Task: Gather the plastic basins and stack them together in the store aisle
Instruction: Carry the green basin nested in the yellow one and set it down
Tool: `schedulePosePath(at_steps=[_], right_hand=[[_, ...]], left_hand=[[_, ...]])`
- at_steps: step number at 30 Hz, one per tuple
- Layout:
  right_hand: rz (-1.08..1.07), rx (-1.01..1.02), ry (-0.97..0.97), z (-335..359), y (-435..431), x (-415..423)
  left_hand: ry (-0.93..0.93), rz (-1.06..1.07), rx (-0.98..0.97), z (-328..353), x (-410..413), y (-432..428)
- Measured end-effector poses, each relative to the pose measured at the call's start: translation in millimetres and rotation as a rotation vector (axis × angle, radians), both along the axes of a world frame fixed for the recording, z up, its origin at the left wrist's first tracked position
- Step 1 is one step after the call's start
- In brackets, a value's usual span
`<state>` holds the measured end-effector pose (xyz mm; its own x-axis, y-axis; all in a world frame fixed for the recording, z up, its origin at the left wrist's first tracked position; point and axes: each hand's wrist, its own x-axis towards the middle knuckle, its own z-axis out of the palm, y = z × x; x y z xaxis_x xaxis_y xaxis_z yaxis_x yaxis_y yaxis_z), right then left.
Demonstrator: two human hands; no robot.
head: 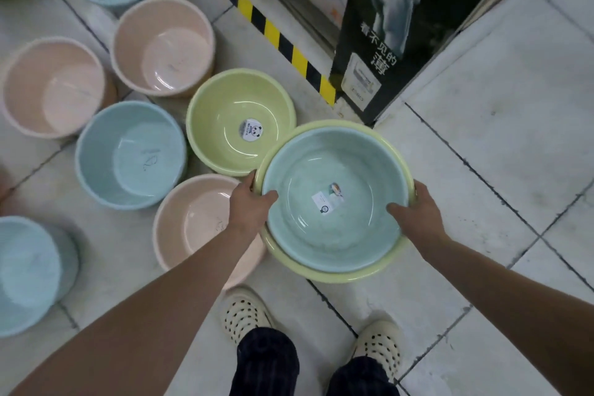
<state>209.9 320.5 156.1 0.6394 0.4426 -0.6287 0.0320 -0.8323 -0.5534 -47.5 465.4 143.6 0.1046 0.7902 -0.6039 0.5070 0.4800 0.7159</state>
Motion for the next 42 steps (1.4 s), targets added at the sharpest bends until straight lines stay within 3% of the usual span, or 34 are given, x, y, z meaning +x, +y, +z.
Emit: schedulePosePath(at_steps=[7, 15, 28, 42], right_hand=[[0.163, 0.059, 0.021, 68.4, 113.0, -40.7], [0.29, 0.056, -0.012, 80.8, 210.2, -83.3], [0.512, 0.024, -0.1, -50.1, 337.3, -83.7], [0.547, -0.098, -0.19, -150.5, 328.2, -60.9]], left_hand=[[-0.016, 0.128, 0.037, 80.3, -59.3, 86.1], [-0.054, 0.198, -0.03, 95.6, -123.4, 148.2], [0.015, 0.382, 0.028, -30.5, -126.2, 217.8], [0.109, 0.368, 0.073, -125.4, -92.6, 201.6]])
